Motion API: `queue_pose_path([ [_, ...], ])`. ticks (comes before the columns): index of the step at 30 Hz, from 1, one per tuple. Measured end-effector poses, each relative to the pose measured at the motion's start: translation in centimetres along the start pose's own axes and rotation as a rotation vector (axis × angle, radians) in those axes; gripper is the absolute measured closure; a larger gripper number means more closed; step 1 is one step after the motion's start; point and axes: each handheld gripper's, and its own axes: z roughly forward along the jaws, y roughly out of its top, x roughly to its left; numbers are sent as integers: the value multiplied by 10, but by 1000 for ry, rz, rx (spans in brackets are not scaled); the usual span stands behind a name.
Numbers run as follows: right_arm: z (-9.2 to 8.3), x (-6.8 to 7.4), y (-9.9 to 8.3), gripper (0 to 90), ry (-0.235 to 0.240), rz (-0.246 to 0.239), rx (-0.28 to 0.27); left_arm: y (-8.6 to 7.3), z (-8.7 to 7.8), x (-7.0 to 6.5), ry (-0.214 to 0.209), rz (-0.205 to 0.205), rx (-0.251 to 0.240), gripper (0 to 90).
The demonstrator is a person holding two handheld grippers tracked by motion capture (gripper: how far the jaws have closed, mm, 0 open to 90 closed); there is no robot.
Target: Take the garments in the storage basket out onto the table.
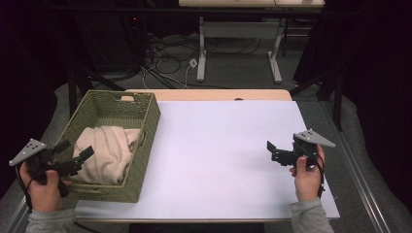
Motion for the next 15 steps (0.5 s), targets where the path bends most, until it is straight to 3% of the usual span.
queue_pose_path([
  [3,1,1,-1,0,5,-4,11,2,2,-2,17,-4,16,5],
  [7,2,2,-1,0,10,-20,8,5,6,-3,-26,-37,37,5],
  [9,3,2,-1,0,22,-14,9,8,9,-5,-39,-28,32,5],
  [15,3,-2,-3,0,16,-8,19,21,21,-5,-25,-34,96,6],
])
